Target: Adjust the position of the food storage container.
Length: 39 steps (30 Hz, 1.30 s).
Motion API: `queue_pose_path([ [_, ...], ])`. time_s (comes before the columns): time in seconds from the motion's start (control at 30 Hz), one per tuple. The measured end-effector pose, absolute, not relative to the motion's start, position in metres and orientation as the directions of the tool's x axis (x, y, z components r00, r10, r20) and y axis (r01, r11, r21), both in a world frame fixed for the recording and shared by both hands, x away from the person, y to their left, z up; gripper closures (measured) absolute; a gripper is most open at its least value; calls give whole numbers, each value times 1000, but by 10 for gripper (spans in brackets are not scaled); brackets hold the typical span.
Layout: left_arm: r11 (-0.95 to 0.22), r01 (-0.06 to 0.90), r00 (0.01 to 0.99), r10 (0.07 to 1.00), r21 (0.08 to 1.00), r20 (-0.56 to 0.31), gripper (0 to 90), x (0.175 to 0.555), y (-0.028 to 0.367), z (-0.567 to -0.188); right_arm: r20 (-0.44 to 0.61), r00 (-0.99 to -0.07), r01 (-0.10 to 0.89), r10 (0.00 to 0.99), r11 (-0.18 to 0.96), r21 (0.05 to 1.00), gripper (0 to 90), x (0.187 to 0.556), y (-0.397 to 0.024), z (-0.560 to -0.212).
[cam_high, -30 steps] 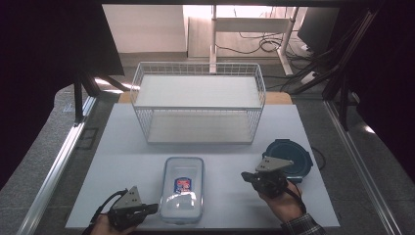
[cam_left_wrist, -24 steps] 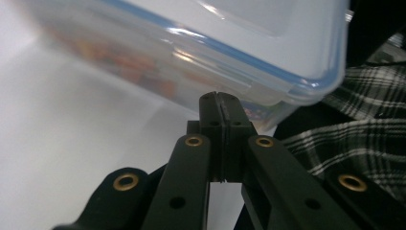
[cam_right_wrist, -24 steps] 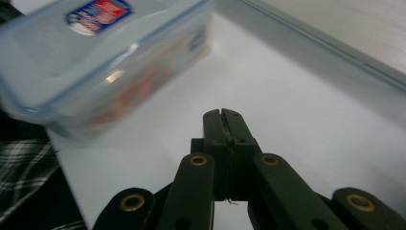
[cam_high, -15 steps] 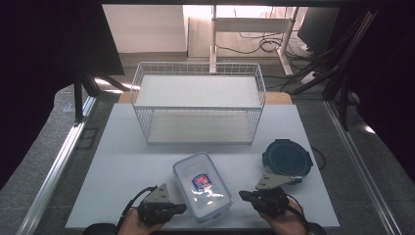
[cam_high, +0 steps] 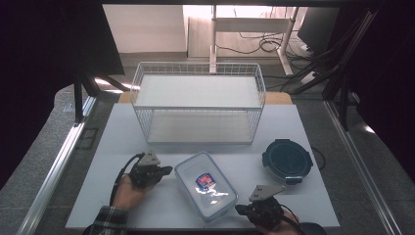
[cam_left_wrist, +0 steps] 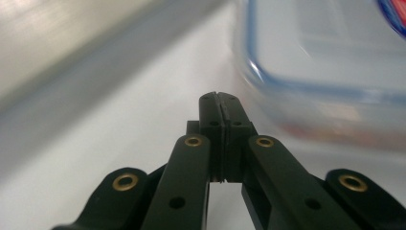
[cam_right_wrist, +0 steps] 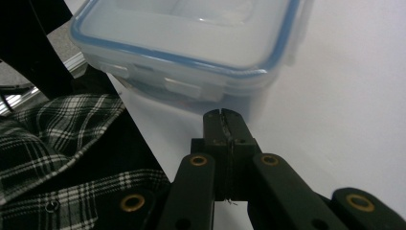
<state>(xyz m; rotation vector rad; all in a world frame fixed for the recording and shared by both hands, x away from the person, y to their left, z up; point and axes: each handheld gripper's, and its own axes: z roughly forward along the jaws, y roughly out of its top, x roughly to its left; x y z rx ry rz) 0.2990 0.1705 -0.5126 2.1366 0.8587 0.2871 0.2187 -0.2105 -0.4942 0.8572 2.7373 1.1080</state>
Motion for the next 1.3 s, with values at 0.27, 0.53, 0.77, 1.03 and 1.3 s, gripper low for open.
queue_pose_path([
  [0.27, -459, 482, 773, 624, 747, -116, 900, 315, 162, -518, 139, -846, 471, 515, 600, 647, 890, 225, -203, -495],
  [0.53, -485, 519, 761, 636, 704, -123, 900, 301, 166, -521, 80, -820, 481, 566, 608, 632, 890, 247, -201, -494],
  [0.77, -458, 563, 712, 691, 688, -122, 900, 285, 173, -517, 68, -804, 494, 590, 601, 628, 890, 280, -196, -495],
  [1.03, -409, 599, 681, 713, 688, -170, 900, 267, 177, -517, 46, -798, 487, 601, 597, 638, 891, 304, -191, -494],
  [1.3, -369, 627, 648, 736, 686, -196, 900, 250, 178, -515, 17, -808, 465, 589, 620, 632, 891, 332, -177, -497],
])
